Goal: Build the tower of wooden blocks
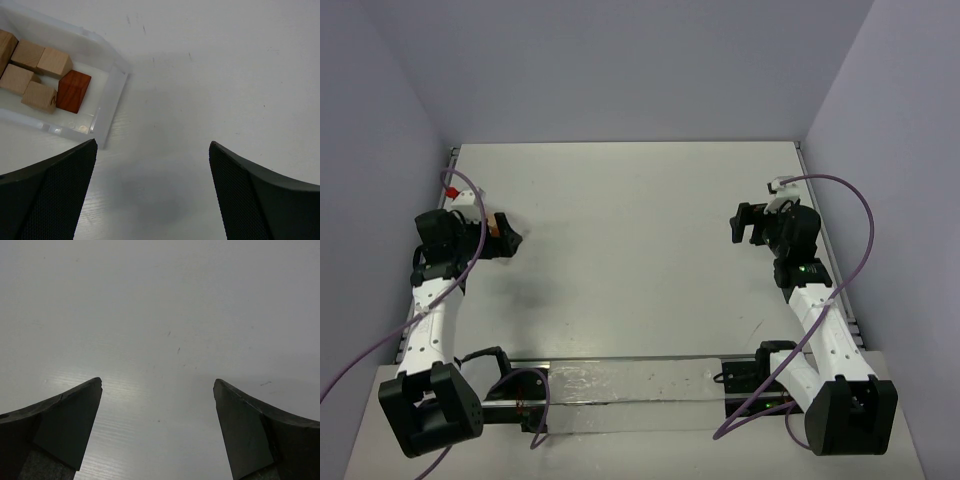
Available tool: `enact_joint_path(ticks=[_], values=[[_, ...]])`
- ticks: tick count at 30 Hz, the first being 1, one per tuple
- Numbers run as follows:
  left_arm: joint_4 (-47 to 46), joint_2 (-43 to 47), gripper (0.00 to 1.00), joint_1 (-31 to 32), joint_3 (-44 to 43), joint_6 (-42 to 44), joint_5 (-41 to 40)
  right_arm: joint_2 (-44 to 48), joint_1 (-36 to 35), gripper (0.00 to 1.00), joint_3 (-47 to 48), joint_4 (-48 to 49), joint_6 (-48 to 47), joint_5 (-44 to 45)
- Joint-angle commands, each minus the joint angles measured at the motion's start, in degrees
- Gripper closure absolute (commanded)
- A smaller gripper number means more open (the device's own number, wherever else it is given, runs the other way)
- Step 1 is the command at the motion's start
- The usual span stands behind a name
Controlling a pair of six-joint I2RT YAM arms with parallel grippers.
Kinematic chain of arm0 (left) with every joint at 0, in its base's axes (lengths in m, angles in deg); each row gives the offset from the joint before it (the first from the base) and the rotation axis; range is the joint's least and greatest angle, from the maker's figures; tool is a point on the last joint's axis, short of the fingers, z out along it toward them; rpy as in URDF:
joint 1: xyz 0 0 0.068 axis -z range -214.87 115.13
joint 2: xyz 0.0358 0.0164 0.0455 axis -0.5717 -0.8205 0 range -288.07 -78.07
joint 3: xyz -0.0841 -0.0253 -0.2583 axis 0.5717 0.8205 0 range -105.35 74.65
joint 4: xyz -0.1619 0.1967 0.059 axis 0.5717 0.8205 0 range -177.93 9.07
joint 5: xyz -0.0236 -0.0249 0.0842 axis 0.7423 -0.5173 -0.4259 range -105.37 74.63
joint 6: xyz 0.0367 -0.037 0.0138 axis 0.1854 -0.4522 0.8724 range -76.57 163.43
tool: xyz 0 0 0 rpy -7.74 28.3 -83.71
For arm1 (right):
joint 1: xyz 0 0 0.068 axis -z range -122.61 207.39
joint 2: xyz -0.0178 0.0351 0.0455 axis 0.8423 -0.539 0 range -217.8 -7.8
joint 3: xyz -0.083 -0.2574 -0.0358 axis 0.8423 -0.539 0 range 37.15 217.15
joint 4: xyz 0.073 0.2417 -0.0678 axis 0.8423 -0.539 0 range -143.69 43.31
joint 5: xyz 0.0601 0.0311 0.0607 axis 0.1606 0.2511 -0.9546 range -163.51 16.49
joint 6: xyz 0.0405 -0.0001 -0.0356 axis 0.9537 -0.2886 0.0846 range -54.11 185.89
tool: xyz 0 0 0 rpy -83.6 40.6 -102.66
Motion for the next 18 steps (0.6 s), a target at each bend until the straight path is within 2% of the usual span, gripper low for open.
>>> enact_joint_path(ticks=[1,5,9,13,18], values=[[-2.1,1.5,0.01,-0.6,-2.4,-3.7,-2.6,1.2,0.3,0.0,0.5,1.5,0.3,-0.2],[-2.9,2.4,0.03,-0.5,-2.7,-7.3,-7.6,1.1,0.2,0.0,0.7,1.5,0.2,-0.1],[-2.2,3.2,0.11,-0.5,-4.0,-12.3,-13.0,1.2,0.3,0.0,0.6,1.5,0.1,0.1],[4.6,1.7,0.13,-0.5,-9.0,-17.7,-22.1,1.6,0.2,0.0,0.2,1.5,0.1,0.2],[15.8,-4.2,0.11,-0.5,-17.0,-21.4,-26.9,0.6,0.2,0.0,0.6,1.4,0.2,-0.1]])
